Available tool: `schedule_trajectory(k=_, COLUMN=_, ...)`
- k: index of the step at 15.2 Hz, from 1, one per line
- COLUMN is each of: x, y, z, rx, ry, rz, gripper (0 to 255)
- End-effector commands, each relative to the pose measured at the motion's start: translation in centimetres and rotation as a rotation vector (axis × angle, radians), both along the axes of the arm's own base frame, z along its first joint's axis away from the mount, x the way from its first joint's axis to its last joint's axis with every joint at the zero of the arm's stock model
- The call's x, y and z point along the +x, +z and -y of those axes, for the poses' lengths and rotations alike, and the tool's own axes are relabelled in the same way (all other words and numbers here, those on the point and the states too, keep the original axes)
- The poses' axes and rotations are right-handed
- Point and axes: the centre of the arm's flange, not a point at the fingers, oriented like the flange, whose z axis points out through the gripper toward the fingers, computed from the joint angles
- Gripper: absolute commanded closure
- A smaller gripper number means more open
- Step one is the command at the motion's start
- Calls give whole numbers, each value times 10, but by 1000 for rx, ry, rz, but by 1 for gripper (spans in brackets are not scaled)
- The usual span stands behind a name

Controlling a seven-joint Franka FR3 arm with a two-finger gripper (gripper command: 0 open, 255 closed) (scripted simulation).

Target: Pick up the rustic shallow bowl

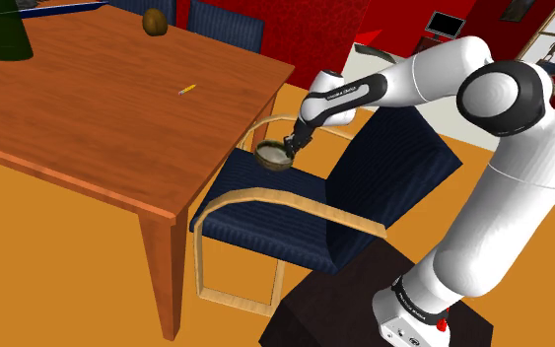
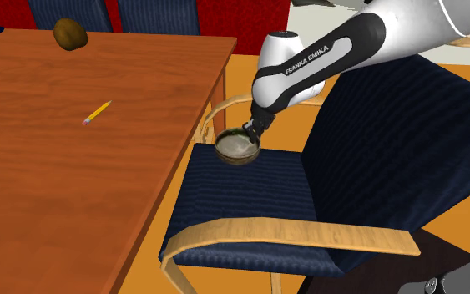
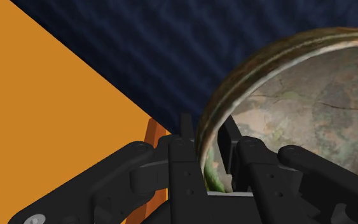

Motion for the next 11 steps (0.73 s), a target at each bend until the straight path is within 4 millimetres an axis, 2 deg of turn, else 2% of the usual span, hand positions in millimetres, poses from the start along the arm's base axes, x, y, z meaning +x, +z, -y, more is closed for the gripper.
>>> schedule_trajectory(k=1, x=-1, y=11, z=-1, rx=0, ry=0, rz=1, gripper=255)
schedule_trajectory(k=9, x=-1, y=53, z=-1, rx=0, ry=0, rz=1, gripper=255)
schedule_trajectory(k=11, x=-1, y=54, z=-1, rx=0, ry=0, rz=1, gripper=255)
